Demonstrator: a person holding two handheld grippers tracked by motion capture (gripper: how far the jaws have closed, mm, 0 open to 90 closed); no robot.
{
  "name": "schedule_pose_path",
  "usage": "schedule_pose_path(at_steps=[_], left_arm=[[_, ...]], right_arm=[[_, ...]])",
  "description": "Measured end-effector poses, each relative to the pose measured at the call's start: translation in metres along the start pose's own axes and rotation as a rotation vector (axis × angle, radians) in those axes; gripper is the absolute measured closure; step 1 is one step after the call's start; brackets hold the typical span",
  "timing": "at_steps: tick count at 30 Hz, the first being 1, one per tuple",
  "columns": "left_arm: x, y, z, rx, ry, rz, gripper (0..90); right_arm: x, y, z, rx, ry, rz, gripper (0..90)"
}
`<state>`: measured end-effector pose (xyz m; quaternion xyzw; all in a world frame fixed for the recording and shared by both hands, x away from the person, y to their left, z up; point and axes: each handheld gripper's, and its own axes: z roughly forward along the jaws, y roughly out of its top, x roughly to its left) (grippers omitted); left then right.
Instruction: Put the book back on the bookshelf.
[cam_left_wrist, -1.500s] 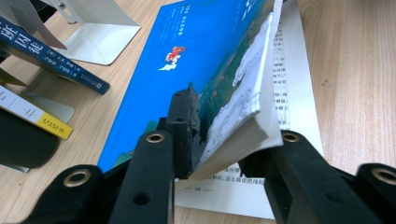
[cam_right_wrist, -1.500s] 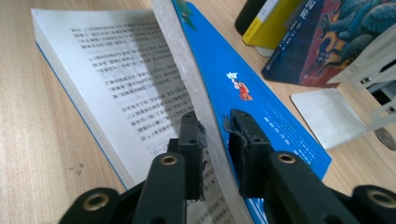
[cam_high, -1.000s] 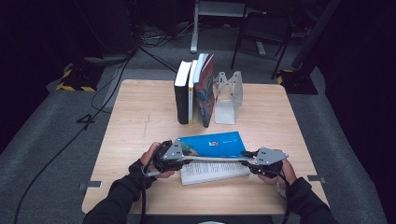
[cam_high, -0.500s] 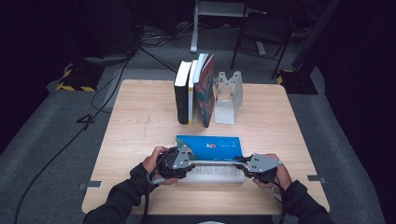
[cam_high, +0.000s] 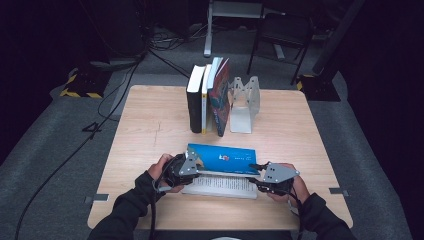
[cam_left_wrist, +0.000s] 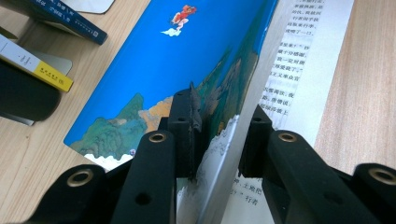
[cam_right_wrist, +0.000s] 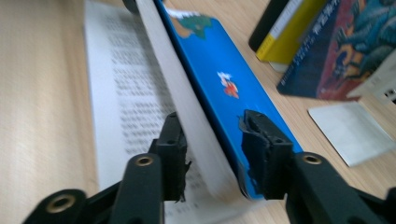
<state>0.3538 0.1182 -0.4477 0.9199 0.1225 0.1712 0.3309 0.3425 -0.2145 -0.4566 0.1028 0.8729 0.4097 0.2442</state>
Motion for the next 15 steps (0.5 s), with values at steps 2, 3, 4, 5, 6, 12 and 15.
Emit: schedule_pose_path(at_steps=[2,3,4,5,6,12,15], left_arm=[[0.001,-0.001,-0.001,-0.002,-0.004,-0.005,72.1],[0.001,-0.001,-0.001,-0.002,-0.004,-0.005,72.1],[0.002,-0.001,-0.001,-0.007,-0.007,-0.015,72.1],[0.002,-0.001,-0.001,-0.007,-0.007,-0.015,72.2],[0.002,-0.001,-0.001,-0.006,-0.010,-0.018,72.2],[-0.006,0.007,0.001,0.009,0.011,-0.046,62.3],[-0.013,0.013,0.004,0.015,0.010,-0.033,57.0]], right_arm=[[-0.006,-0.008,0.002,0.014,0.007,0.038,57.6],[-0.006,-0.008,0.002,0.014,0.007,0.038,57.6],[-0.009,-0.011,0.003,0.019,0.008,0.045,65.0],[-0.008,-0.011,0.002,0.009,0.007,0.036,67.8],[-0.008,-0.011,0.002,0.009,0.007,0.036,67.8],[-0.004,-0.007,0.001,0.019,-0.013,-0.012,71.6],[0.000,-0.001,0.000,0.017,-0.010,-0.028,72.7]])
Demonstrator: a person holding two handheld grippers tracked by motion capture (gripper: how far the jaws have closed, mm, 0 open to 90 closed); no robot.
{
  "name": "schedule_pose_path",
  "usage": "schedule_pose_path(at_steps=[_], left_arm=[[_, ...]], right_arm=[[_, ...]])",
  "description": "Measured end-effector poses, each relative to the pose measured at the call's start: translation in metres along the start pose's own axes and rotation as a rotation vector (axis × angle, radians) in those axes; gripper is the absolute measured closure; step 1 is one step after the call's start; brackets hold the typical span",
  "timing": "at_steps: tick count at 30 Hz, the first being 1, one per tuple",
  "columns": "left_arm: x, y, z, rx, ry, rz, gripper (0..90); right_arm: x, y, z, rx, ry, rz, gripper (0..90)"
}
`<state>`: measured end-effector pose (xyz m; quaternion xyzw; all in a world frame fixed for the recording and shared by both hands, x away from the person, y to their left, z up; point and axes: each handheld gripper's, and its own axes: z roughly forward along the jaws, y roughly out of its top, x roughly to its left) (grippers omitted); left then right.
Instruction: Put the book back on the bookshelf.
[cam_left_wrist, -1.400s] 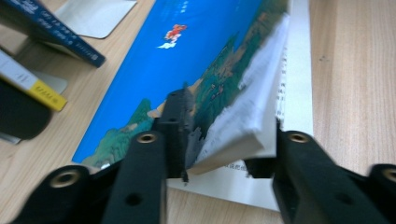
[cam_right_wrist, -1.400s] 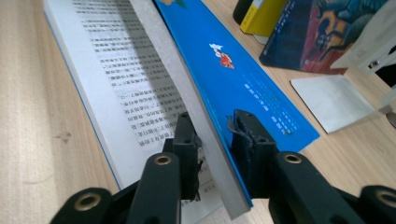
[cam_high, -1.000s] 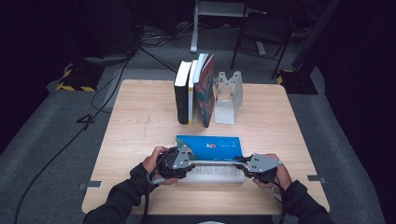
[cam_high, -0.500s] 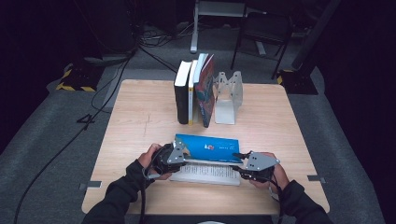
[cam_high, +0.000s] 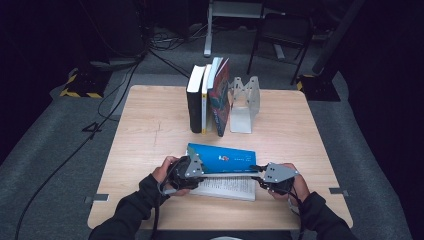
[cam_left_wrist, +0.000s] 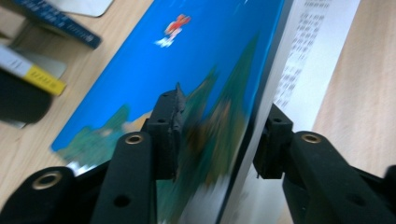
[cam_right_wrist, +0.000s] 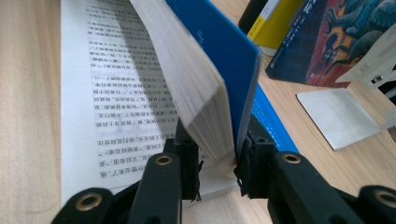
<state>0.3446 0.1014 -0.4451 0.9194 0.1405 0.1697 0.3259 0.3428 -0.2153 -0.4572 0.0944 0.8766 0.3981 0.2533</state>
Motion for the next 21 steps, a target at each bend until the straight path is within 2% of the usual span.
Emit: schedule_pose_path(at_steps=[1,2,3,8,9,12,14,15,16,17,19,20,21], left_arm=[[-0.007,0.005,0.004,-0.002,-0.006,-0.004,53.8],[-0.011,0.009,0.007,0.009,0.006,0.010,52.9],[-0.011,0.009,0.007,0.009,0.006,0.010,52.5],[-0.020,0.017,0.017,0.022,0.047,-0.040,52.8],[-0.022,0.018,0.017,0.033,0.056,-0.039,53.8],[-0.026,0.020,0.018,0.019,0.090,-0.044,60.5],[-0.028,0.022,0.017,0.018,0.105,-0.035,64.2],[-0.030,0.022,0.016,0.012,0.114,-0.016,66.8],[-0.030,0.022,0.016,0.012,0.114,-0.016,70.6],[-0.029,0.022,0.015,0.000,0.119,-0.017,70.6],[-0.027,0.021,0.013,-0.017,0.111,-0.027,74.5],[-0.023,0.019,0.012,-0.042,0.090,-0.058,75.8],[-0.023,0.019,0.012,-0.042,0.090,-0.058,77.3]], right_arm=[[0.002,0.003,0.000,-0.001,0.000,-0.003,73.0],[0.004,0.004,0.000,-0.002,0.002,-0.006,73.2],[0.004,0.004,0.000,-0.002,0.002,-0.006,73.2],[0.012,0.014,-0.001,-0.017,0.015,-0.009,73.9],[0.013,0.016,-0.001,-0.019,0.020,-0.008,73.9],[0.017,0.020,0.000,-0.021,0.023,-0.011,73.9],[0.018,0.022,0.000,-0.024,0.018,-0.010,73.7],[0.018,0.022,0.000,-0.025,0.017,-0.004,73.4],[0.018,0.022,0.000,-0.025,0.017,-0.004,73.4],[0.017,0.022,0.000,-0.030,0.017,-0.001,71.8],[0.013,0.021,-0.001,-0.056,0.005,0.039,64.5],[0.010,0.020,-0.003,-0.083,-0.002,0.076,61.8],[0.010,0.020,-0.003,-0.083,-0.002,0.076,61.8]])
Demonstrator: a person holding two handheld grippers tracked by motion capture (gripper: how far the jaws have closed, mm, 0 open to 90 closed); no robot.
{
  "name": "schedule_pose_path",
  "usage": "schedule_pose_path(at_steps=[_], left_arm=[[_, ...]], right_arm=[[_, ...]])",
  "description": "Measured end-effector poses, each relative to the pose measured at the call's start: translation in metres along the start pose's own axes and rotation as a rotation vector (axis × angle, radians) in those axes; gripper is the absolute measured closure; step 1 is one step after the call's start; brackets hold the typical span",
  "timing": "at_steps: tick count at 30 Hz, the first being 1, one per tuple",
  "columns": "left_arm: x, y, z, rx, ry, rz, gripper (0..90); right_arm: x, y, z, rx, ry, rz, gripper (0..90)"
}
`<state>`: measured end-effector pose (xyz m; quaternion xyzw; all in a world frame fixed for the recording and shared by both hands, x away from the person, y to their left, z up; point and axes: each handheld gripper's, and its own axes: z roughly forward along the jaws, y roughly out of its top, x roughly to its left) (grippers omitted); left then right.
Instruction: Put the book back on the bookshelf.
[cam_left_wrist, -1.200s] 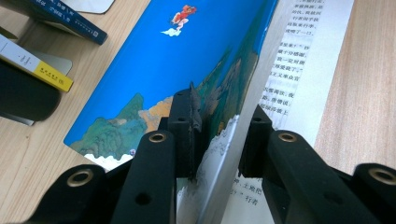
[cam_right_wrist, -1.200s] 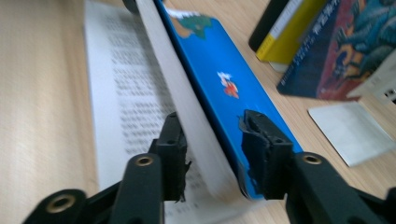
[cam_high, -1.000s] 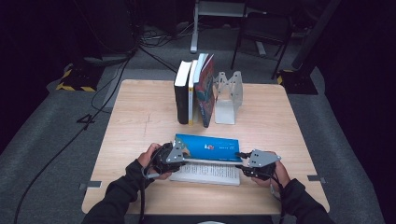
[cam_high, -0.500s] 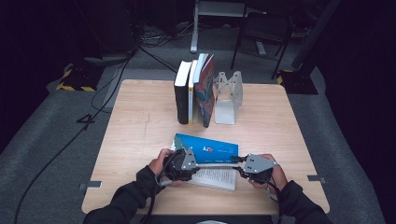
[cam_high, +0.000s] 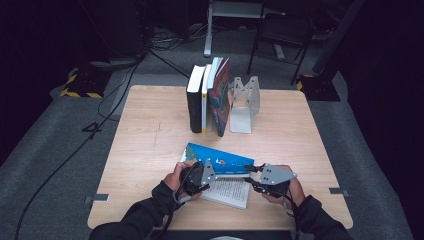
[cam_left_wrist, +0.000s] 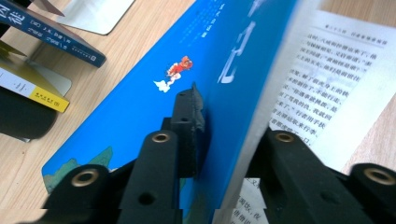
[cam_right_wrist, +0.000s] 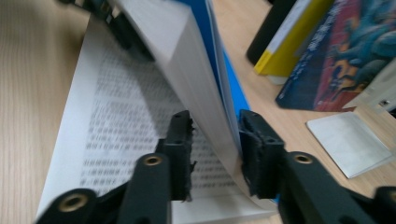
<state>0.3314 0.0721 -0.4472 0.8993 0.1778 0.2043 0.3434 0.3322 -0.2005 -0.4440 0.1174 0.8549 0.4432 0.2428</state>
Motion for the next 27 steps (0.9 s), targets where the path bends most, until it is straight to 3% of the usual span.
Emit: schedule_pose_path(at_steps=[1,2,6,11,14,16,18,20,23,27], left_arm=[[0.004,-0.002,0.000,-0.015,-0.022,-0.025,77.8],[0.006,-0.002,-0.001,-0.013,-0.032,-0.028,77.8],[0.007,-0.002,-0.006,-0.033,-0.023,-0.033,79.0],[0.011,-0.001,-0.012,-0.056,-0.011,-0.038,80.7],[0.012,-0.001,-0.015,-0.066,-0.007,-0.038,81.0],[0.013,0.000,-0.016,-0.062,-0.008,-0.039,81.0],[0.016,0.001,-0.014,-0.026,-0.044,-0.046,80.5],[0.013,0.002,-0.013,-0.023,-0.025,-0.019,79.6],[0.010,0.002,-0.013,-0.011,-0.024,-0.019,78.5],[0.011,0.001,-0.013,-0.008,-0.035,-0.028,78.3]], right_arm=[[-0.011,-0.004,-0.006,-0.007,-0.037,0.065,53.1],[-0.011,-0.004,-0.006,-0.007,-0.037,0.065,53.1],[-0.027,-0.019,-0.011,0.008,-0.064,0.143,52.8],[-0.036,-0.031,-0.010,0.055,-0.075,0.185,51.4],[-0.039,-0.035,-0.008,0.074,-0.052,0.218,48.0],[-0.037,-0.037,-0.004,0.102,-0.042,0.199,47.5],[-0.034,-0.041,0.004,0.164,-0.033,0.164,47.2],[-0.032,-0.044,0.010,0.193,-0.007,0.169,45.9],[-0.033,-0.042,0.009,0.149,0.003,0.171,45.3],[-0.033,-0.036,0.011,0.102,0.001,0.133,42.3]])
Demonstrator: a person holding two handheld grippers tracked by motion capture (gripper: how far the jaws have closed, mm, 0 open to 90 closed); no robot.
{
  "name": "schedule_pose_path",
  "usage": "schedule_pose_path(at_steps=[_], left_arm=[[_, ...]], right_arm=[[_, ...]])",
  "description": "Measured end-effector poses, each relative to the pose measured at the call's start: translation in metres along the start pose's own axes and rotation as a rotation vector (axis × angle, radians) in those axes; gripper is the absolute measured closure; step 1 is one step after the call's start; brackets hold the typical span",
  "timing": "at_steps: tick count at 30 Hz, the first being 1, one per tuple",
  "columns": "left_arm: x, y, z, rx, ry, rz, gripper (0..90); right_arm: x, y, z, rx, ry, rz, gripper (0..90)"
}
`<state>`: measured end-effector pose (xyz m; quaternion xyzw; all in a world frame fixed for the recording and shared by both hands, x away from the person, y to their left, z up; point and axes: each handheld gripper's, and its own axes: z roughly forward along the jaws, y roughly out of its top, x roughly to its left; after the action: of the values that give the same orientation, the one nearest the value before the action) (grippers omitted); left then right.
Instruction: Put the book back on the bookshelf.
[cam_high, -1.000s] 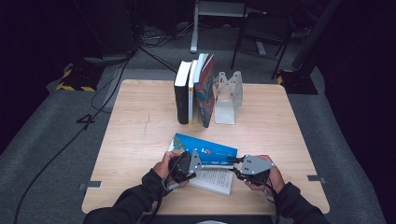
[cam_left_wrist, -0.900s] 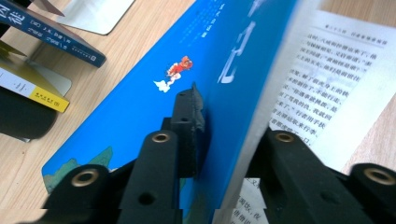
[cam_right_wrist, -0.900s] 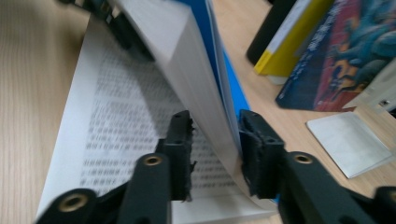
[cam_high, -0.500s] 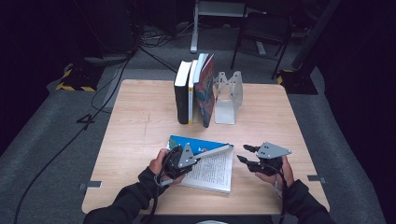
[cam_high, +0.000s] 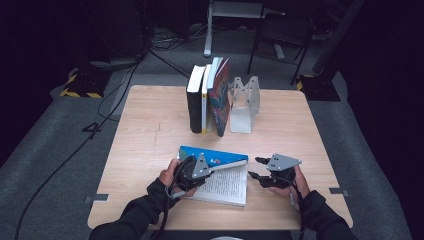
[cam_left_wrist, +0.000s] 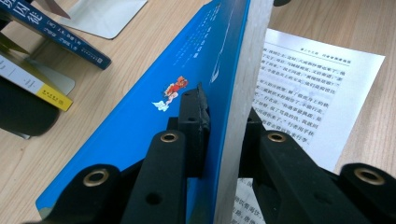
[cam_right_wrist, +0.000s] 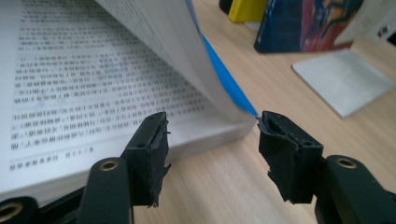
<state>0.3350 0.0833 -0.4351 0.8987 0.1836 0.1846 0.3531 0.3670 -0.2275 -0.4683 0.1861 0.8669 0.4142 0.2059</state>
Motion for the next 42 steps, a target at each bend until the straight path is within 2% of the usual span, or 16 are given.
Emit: schedule_pose_path(at_steps=[3,4,7,8,9,11,13,16,18,21,25,27,30,33,36,42], left_arm=[[0.001,-0.002,0.001,-0.003,-0.014,-0.006,78.1],[0.001,-0.003,0.001,0.000,-0.020,-0.009,77.9],[0.002,-0.003,0.001,0.007,-0.027,-0.014,77.4],[0.002,-0.003,0.001,0.032,-0.035,-0.009,77.4],[0.001,-0.001,0.001,0.073,-0.039,0.005,76.3],[-0.001,-0.001,0.000,0.082,-0.046,0.004,66.8],[-0.002,0.002,0.001,0.105,-0.068,-0.005,56.7],[-0.017,0.014,0.007,0.147,-0.010,0.053,49.3],[-0.020,0.020,0.007,0.124,-0.005,0.045,50.6],[-0.020,0.024,0.007,0.098,-0.003,0.026,56.6],[-0.024,0.033,0.004,0.056,0.041,0.018,75.8],[-0.023,0.035,0.003,0.041,0.060,0.012,78.5],[-0.021,0.034,0.001,0.032,0.050,0.033,81.1],[-0.016,0.034,-0.004,-0.002,0.052,0.023,81.5],[-0.014,0.034,-0.008,-0.012,0.064,0.030,81.7],[-0.012,0.038,-0.019,-0.034,0.103,0.050,81.8]], right_arm=[[0.002,0.015,0.006,-0.048,0.024,-0.045,42.5],[0.003,0.020,0.008,-0.056,0.018,-0.064,47.7],[0.005,0.026,0.011,-0.075,0.068,-0.126,65.4],[0.005,0.026,0.011,-0.075,0.068,-0.126,65.4],[0.007,0.027,0.011,-0.069,0.052,-0.153,66.1],[0.012,0.030,0.010,-0.047,0.039,-0.195,67.6],[0.012,0.031,0.010,-0.045,0.035,-0.194,67.8],[0.012,0.034,0.009,-0.053,0.030,-0.177,68.2],[0.013,0.035,0.010,-0.049,0.029,-0.178,68.2],[0.015,0.036,0.010,-0.042,0.030,-0.180,68.2],[0.019,0.038,0.011,-0.037,0.020,-0.187,68.0],[0.019,0.038,0.012,-0.040,0.014,-0.176,67.7],[0.017,0.038,0.011,-0.056,0.004,-0.142,61.6],[0.010,0.034,0.009,-0.031,0.020,-0.079,45.4],[-0.002,0.020,0.005,-0.003,0.041,-0.007,43.9],[-0.013,0.003,0.010,0.061,0.011,0.023,44.1]])
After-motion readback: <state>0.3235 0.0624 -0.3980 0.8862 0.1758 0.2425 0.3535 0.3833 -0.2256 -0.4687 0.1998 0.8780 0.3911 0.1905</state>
